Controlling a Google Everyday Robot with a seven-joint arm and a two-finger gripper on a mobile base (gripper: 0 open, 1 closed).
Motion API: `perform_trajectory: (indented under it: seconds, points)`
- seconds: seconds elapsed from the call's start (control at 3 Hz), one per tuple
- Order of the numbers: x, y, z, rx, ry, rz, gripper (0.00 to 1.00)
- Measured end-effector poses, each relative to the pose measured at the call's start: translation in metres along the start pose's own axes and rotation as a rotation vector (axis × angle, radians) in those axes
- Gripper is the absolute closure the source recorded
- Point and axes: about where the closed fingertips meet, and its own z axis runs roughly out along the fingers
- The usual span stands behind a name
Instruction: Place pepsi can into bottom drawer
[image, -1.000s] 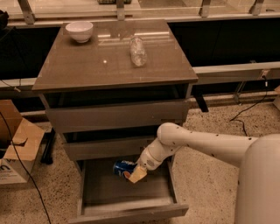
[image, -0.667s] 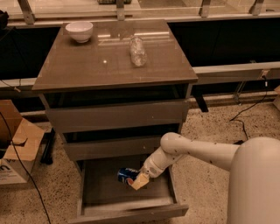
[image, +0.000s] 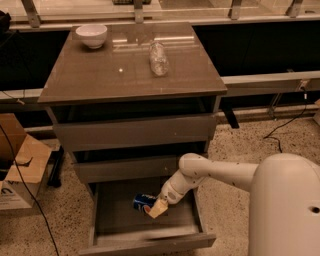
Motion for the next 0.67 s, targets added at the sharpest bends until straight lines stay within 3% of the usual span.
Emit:
perform_trajectory:
  seconds: [0.67]
  points:
    - [0.030, -0.053, 0.058, 0.003, 0.028, 0.101, 1.00]
